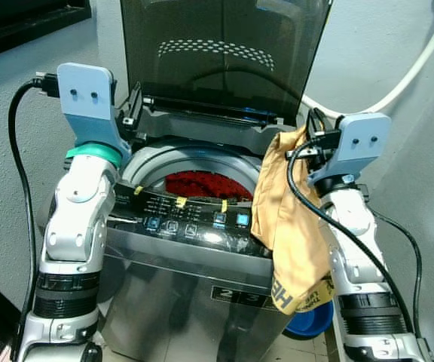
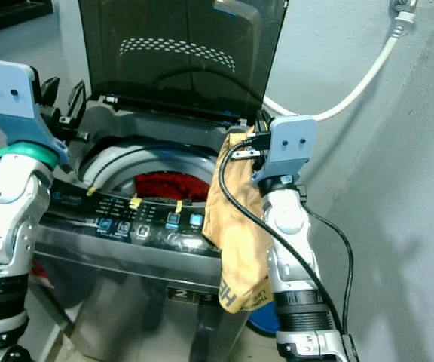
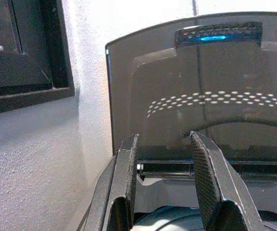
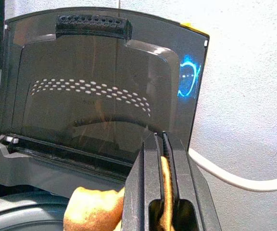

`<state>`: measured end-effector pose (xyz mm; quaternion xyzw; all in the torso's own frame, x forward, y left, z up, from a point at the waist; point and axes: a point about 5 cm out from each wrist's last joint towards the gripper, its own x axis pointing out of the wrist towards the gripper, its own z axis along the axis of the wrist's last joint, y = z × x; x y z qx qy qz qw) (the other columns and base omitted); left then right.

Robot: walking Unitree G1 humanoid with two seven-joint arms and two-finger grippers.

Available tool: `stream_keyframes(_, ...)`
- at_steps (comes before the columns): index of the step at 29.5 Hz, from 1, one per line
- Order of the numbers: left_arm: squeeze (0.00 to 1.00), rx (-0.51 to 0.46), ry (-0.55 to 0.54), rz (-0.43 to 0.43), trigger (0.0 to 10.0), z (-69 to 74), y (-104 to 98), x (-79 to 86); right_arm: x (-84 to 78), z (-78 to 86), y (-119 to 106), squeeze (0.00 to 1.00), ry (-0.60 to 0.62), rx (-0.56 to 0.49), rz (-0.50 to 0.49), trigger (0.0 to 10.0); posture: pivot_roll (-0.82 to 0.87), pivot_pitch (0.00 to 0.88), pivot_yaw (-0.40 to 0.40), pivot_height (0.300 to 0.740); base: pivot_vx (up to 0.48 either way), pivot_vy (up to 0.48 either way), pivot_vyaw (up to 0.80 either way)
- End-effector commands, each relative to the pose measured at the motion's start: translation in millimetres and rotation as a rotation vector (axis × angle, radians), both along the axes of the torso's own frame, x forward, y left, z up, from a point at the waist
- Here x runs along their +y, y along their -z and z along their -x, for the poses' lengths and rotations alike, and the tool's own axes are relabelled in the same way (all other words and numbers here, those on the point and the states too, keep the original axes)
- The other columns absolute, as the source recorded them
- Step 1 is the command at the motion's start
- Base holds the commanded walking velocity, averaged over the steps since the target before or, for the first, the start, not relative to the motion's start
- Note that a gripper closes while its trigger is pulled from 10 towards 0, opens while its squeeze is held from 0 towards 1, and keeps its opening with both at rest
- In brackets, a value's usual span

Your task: Clothes washing

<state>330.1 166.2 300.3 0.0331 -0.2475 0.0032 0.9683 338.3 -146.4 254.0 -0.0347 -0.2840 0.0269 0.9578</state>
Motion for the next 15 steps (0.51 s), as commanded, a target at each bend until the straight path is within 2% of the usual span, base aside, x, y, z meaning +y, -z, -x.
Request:
stream_keyframes(1, 0.00, 0.030, -0.008, 0.013, 10.0, -2.4, 4.9, 1.5, -2.3, 0.8, 1.4, 0.00, 0.004, 0.001, 0.002, 10.0, 0.11, 0.000, -0.013, 0.740, 0.000, 0.480, 0.00)
stream_keyframes(13, 0.00, 0.031, -0.010, 0.010, 10.0, -2.2, 5.0, 1.8, -2.2, 0.6, 1.8, 0.00, 0.004, 0.003, 0.003, 10.0, 0.11, 0.000, -0.013, 0.740, 0.000, 0.480, 0.00)
stream_keyframes(15, 0.00, 0.030, -0.016, -0.001, 10.0, -2.2, 5.3, 1.7, -2.5, 0.7, 2.2, 0.00, 0.005, 0.004, 0.004, 10.0, 0.11, 0.000, -0.013, 0.740, 0.000, 0.000, 0.00)
